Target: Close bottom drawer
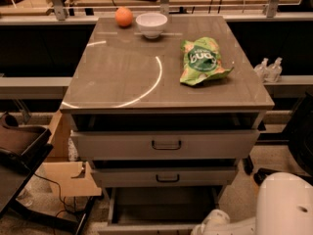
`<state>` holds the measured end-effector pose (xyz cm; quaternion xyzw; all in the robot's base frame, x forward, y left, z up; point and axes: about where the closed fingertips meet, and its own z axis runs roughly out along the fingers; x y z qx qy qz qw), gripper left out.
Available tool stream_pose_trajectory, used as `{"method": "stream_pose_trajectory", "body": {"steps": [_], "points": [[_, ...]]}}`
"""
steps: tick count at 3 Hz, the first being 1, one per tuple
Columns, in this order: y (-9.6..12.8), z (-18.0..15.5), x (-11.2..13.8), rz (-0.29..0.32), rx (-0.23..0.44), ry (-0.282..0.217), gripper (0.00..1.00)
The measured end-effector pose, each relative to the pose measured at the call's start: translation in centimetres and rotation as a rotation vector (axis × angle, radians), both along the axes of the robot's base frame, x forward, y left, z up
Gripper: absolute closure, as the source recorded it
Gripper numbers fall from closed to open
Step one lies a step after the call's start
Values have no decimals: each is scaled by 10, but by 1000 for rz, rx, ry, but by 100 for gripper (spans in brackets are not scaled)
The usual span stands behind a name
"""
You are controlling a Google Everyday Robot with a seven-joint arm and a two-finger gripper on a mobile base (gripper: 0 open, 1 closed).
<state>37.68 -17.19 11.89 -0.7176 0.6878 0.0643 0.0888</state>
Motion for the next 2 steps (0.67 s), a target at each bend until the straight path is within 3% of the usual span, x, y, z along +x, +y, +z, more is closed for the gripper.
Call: {"method": "stream_pose_trajectory", "body": {"steps": [1, 2], "points": [[1, 2, 5, 0, 6, -7, 100], [26, 8, 48, 27, 57, -105, 100]]}}
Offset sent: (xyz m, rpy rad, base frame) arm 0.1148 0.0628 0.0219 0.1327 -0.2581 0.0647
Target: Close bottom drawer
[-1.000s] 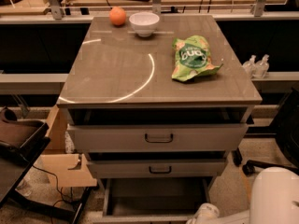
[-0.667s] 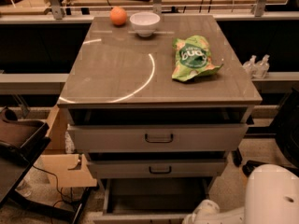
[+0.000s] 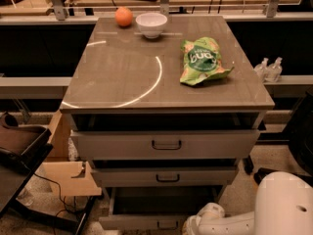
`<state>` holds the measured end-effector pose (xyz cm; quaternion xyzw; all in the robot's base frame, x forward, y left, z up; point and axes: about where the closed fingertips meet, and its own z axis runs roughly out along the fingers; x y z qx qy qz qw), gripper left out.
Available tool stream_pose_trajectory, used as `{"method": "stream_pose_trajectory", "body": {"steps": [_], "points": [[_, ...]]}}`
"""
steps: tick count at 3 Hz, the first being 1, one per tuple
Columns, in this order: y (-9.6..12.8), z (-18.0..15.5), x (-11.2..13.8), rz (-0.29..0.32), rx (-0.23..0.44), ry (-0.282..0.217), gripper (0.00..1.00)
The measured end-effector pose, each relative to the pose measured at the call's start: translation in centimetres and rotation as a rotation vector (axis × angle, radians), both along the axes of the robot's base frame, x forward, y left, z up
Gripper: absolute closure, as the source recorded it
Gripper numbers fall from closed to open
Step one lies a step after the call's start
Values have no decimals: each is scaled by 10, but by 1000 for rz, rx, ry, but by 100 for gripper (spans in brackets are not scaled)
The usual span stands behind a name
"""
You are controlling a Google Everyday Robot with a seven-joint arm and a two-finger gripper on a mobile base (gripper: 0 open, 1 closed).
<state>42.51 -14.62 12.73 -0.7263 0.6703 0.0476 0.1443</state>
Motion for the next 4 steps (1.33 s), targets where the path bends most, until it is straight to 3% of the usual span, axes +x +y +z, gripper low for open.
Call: {"method": "stream_pose_trajectory", "body": {"steps": [3, 4], "points": [[36, 16, 70, 53, 43, -145, 100], [41, 18, 80, 56, 54, -167, 100]]}}
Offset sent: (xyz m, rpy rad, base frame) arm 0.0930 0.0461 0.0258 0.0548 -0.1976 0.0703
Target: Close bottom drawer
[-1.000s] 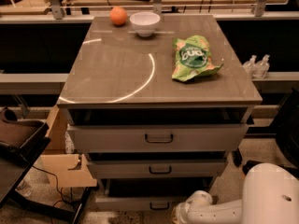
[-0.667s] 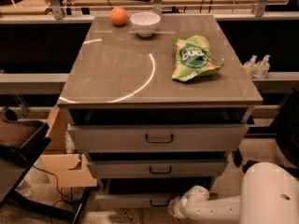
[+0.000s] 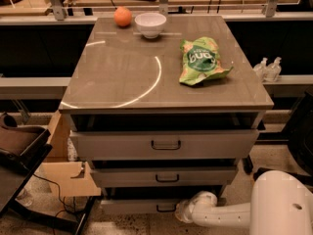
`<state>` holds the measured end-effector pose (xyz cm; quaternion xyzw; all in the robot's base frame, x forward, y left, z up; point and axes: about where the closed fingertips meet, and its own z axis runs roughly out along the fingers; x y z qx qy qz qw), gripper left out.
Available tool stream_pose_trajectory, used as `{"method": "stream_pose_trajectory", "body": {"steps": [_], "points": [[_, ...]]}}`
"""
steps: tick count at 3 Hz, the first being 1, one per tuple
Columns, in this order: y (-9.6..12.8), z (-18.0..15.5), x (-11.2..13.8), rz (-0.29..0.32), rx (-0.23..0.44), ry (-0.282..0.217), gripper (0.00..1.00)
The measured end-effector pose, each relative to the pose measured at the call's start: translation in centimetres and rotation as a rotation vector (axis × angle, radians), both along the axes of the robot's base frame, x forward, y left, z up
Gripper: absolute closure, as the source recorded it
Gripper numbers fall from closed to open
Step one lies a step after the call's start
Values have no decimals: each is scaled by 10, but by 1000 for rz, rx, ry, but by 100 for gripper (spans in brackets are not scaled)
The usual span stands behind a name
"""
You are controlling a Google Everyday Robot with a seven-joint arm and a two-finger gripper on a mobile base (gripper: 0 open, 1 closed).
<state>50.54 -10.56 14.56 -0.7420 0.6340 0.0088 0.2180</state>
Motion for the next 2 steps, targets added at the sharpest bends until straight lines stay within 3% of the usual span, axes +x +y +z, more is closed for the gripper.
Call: {"method": "stream_pose_trajectory", "body": {"steps": [2], "points": [[0, 0, 0, 0, 0, 0, 100]]}}
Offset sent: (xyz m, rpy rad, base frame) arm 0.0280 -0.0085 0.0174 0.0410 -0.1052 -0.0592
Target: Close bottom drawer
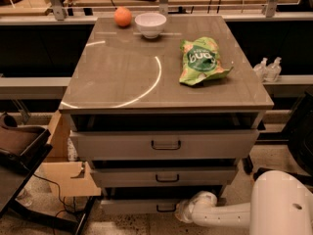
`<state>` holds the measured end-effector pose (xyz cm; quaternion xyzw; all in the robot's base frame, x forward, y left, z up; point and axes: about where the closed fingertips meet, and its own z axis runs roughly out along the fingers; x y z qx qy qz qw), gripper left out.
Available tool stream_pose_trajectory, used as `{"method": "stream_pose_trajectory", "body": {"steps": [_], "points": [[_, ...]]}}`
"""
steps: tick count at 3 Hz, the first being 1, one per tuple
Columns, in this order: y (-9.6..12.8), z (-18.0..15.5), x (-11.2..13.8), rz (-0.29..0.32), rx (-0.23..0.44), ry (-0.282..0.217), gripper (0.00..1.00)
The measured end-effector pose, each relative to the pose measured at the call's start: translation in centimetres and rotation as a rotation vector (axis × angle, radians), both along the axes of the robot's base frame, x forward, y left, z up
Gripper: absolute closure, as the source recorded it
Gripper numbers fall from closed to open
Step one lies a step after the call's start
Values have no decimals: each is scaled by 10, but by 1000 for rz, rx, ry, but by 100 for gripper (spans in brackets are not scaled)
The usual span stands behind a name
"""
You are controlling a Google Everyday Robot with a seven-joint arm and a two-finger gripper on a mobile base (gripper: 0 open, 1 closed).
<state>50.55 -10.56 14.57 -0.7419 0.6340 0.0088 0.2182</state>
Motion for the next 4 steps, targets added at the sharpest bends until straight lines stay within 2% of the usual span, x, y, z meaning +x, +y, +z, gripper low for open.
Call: {"method": "stream_pose_trajectory", "body": {"steps": [4], "points": [[0, 0, 0, 0, 0, 0, 100]]}}
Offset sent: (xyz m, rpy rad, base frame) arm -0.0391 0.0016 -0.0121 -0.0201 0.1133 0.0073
